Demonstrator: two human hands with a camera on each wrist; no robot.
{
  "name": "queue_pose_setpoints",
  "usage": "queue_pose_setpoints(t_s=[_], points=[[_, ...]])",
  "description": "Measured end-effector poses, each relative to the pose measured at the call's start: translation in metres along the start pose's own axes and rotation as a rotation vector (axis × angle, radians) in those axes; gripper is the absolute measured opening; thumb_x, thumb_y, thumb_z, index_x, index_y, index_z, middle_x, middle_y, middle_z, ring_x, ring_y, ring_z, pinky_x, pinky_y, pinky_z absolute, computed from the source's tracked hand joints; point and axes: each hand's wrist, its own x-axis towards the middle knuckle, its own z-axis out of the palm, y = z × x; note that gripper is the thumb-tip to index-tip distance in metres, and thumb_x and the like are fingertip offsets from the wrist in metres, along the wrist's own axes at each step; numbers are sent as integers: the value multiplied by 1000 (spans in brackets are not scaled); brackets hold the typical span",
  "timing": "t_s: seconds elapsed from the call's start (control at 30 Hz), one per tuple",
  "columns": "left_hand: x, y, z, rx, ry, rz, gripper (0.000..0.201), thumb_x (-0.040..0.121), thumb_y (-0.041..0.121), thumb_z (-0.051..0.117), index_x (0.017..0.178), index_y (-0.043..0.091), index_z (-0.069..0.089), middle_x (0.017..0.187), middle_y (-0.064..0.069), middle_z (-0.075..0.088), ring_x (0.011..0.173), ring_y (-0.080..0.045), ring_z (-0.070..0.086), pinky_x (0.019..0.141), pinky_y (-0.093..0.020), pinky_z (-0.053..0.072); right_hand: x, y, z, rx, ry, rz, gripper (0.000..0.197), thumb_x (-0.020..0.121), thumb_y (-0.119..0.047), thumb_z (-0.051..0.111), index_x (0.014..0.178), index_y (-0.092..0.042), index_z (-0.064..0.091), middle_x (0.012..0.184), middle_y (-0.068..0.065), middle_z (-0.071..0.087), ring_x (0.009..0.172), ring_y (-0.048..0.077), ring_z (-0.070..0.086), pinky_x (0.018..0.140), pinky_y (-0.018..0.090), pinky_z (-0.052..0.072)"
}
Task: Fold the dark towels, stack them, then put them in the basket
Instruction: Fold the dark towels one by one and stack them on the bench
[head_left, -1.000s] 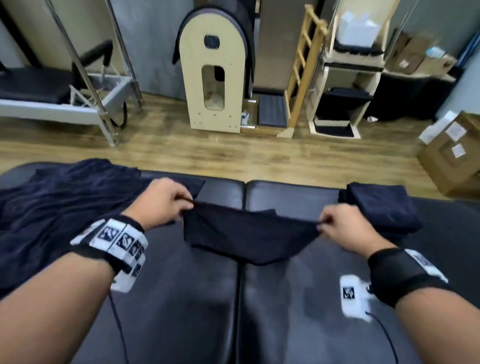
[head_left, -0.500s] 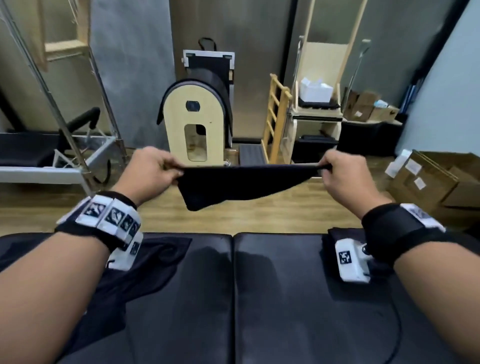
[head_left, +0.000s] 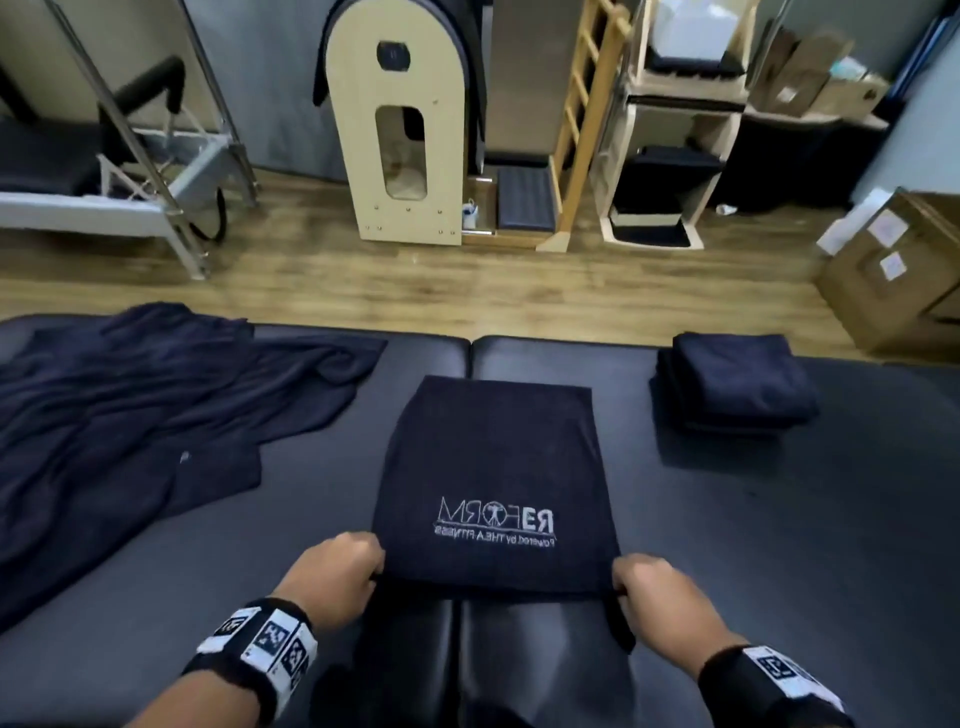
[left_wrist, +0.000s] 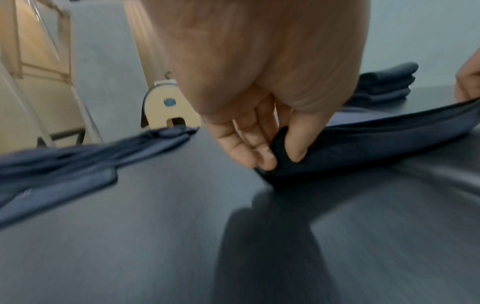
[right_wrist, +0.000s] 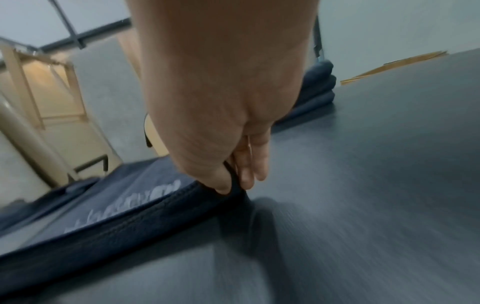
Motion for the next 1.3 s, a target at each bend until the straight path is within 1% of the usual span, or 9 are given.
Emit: queue_pose_setpoints(t_s=[0.2,0.33,0.43,0.67,0.77,0.87,0.97,1.17,1.3], points=[[-22,-8,40,23,-9,46,10,82,22,50,88,23,58,105,5,51,91,-26,62,77,-42,52,-20,6,25,-53,-88,-28,3,82,-16,46,84,-18,47,96,-3,48,84,26,58,66,35,46],[-17,-2,26,47,-46,74,33,81,56,52,86,24,59,101,11,51,92,-15,60,79,-34,50,-20,4,18,-30,-64,-55,30,87,-52,54,73,-26,47,95,-9,52,86,14,55,70,29,44],[2,-3,7,-8,-10,24,44,80,69,45,72,26,49,86,12,51,85,-14,58,76,-33,49,-4,-6,0,-19,-2,-47,37,93,-52,51,66,-27,43,89,-10,51,93,18,60,74,31,45],[80,-15,-54,-178,180,-96,9,93,29,54,97,24,59,101,1,65,100,-29,61,86,-39,50,71,-47,-54,17,77,-62,17,94,-37,56,85,-23,59,97,-2,57,94,22,61,76,33,49],[123,-29,-70,-334,271,-218,24,90,14,48,108,20,63,104,-11,70,100,-37,64,88,-44,53,109,-73,-71,52,74,-82,18,93,-37,58,101,-23,65,107,-2,58,102,25,61,85,37,52],[161,-28,-80,-688,199,-323,23,84,4,50,101,10,64,85,-11,72,72,-30,71,66,-39,59,145,-101,-81,98,55,-108,31,93,-34,61,122,-23,63,121,2,55,114,27,57,95,40,51],[183,-19,-86,-925,12,-394,15,87,0,47,84,6,60,71,-9,68,47,-23,60,43,-21,42,173,-128,-81,101,-2,-117,52,93,-33,62,143,-26,49,139,5,44,128,33,43,104,43,46],[195,-24,-86,-845,-97,-156,29,87,-5,52,83,22,62,69,0,59,48,-15,56,42,-22,42,198,-155,-85,-4,-99,-57,74,92,-52,61,151,-52,17,135,10,30,118,40,34,94,48,50],[196,-22,-83,-474,26,77,34,74,10,68,97,31,54,88,8,60,81,-16,61,71,-28,49,211,-165,-91,-37,-122,-8,74,88,-70,53,150,-52,18,136,14,31,115,45,39,96,49,46]])
